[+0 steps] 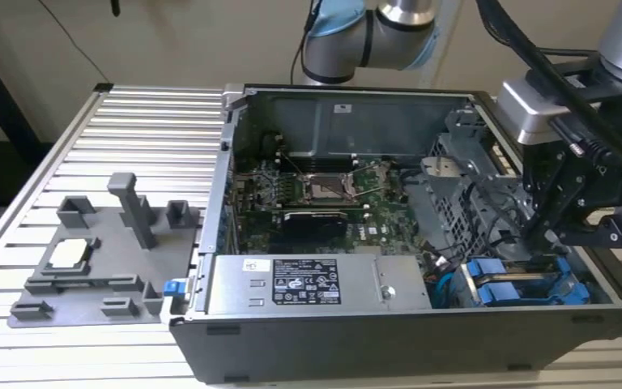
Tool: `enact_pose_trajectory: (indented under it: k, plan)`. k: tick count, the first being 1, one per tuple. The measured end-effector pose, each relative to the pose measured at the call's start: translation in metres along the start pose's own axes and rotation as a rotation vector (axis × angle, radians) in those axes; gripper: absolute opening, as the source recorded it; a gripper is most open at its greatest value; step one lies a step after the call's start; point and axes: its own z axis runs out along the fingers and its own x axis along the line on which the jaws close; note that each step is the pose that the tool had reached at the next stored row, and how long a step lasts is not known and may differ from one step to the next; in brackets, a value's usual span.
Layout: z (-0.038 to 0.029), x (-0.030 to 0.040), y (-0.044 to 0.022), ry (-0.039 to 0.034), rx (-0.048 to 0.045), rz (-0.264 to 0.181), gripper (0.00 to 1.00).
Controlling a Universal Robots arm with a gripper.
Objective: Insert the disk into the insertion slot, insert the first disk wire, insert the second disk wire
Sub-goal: 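Insert the second disk wire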
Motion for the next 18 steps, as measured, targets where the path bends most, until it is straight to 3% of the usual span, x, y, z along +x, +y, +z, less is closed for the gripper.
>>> enact_pose_trajectory:
  k: [3,4,5,11,14,18]
  plan:
    - [0.0,0.0003,0.0,-0.0514,0.0024,0.006,0.16]
    - [-0.0001,0.0003,0.0,-0.0607,0.0028,0.007,0.16]
    - [-0.0001,0.0003,0.0,-0.0639,0.003,0.007,0.16]
    - [0.0002,0.0005,-0.0012,-0.0644,0.0015,0.007,0.16]
    - [0.0006,0.0006,-0.0052,-0.0647,-0.0088,0.008,0.16]
    - [0.0015,0.001,-0.0113,-0.0659,-0.033,0.007,0.16]
